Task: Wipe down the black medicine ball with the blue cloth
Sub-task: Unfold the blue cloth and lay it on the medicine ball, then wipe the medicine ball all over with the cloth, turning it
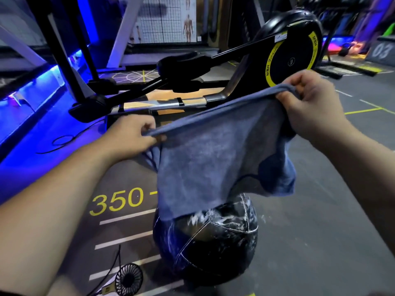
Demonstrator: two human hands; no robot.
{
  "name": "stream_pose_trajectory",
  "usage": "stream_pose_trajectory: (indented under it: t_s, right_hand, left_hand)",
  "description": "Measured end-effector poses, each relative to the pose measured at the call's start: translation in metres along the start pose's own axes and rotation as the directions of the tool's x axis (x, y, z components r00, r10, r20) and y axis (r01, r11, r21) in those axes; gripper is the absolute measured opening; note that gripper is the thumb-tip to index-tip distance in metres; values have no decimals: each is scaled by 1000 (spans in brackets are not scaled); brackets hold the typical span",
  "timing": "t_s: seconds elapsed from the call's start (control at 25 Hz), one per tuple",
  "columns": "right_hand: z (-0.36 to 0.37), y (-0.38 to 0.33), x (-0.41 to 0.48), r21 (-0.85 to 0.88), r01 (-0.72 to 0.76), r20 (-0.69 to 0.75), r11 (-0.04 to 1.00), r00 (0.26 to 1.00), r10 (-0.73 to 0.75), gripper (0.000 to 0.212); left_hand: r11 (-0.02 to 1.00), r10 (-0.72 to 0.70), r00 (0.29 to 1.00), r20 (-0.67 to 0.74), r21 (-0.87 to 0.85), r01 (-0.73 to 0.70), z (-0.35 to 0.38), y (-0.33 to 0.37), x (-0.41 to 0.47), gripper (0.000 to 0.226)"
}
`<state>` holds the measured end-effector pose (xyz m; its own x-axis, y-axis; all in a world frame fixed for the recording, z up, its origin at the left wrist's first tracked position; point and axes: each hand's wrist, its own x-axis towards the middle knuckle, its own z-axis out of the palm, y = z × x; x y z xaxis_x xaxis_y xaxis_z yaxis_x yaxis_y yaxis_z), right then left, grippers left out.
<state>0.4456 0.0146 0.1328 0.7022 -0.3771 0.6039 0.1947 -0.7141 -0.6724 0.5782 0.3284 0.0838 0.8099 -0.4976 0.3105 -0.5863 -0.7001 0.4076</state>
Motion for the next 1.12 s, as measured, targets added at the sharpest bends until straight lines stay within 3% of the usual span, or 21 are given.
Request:
stream_pose_trajectory:
  t_s: [0.08,0.2,0.28,0.36,0.4,0.48,0.56,0.6,0.68,0.8,0.92,0.96,1.0,1.08,1.12]
  right_hand:
    - [-7,-2,14,-42,44,-120,998,992,-49,12]
    - [-17,4,23,-90,38,-186,995,981,-54,10]
    - [-23,17,12,-35,-11,-101,999,995,8,12]
    - [-29,35,-13,134,-150,198,980,973,122,21]
    - [-32,45,-28,148,-244,399,958,901,168,23]
    - [-28,65,-55,-61,-280,715,958,657,238,31]
    - [-16,79,-83,-272,-164,858,948,404,316,18]
    - [-10,83,-94,-315,-116,882,942,331,335,14]
    - [-2,84,-109,-321,-103,900,942,275,337,13]
    - [5,87,-119,-367,-95,894,925,239,379,15]
    - [17,86,-137,-418,-117,903,901,56,427,10]
    - [23,86,-143,-405,-71,909,911,78,410,6]
    - [31,88,-144,-411,36,898,911,188,398,12]
    - [48,90,-142,-486,189,793,853,506,340,22]
    - [57,91,-141,-515,154,716,843,618,324,30]
  left_hand:
    - [997,44,974,-224,69,-29,-7,0,3,29]
    - [992,103,930,-352,103,-71,-8,-8,2,21]
    - [992,117,962,-246,71,-102,-1,-19,-6,17]
    - [987,153,985,77,34,-156,14,-23,-19,18]
    - [978,190,948,257,39,-207,26,-23,-27,20]
    - [962,195,822,535,60,-267,51,-18,-45,21]
    - [945,193,705,682,64,-321,78,-15,-64,23]
    - [929,200,666,719,77,-363,89,-14,-73,25]
    - [912,210,625,752,79,-402,107,-13,-87,30]
    - [944,247,571,783,-61,-324,119,-8,-96,20]
    - [956,241,522,818,-108,-273,122,-6,-96,15]
    - [965,213,542,812,-88,-249,123,-6,-95,15]
    - [976,165,604,780,-39,-216,125,-7,-92,14]
    - [984,23,804,595,127,-123,129,-10,-84,19]
    - [982,-50,870,490,182,-46,133,-13,-80,24]
